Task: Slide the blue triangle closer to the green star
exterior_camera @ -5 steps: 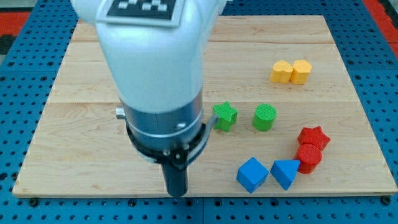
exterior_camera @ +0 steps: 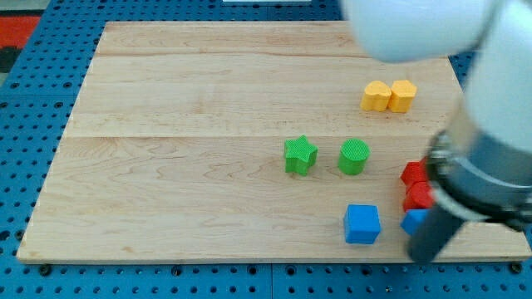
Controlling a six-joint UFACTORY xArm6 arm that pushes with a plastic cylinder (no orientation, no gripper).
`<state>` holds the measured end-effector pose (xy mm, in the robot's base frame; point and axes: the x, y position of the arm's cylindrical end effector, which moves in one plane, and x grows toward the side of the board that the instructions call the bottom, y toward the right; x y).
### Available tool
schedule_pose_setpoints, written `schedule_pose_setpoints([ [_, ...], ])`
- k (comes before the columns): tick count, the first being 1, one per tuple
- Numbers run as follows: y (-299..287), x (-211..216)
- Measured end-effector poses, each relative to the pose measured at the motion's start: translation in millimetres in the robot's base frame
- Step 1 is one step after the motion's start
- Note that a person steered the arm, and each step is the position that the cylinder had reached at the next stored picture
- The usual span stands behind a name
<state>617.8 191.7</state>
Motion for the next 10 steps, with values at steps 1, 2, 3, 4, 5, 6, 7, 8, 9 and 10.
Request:
schedule_pose_setpoints([
  [1, 10, 0],
  [2, 25, 1],
  [3, 36, 1],
  [4, 32, -3],
  [5, -4, -4],
  [6, 2, -9],
  [7, 50, -9],
  [8, 30, -10],
  [9, -28, -18],
  [10, -46, -18],
])
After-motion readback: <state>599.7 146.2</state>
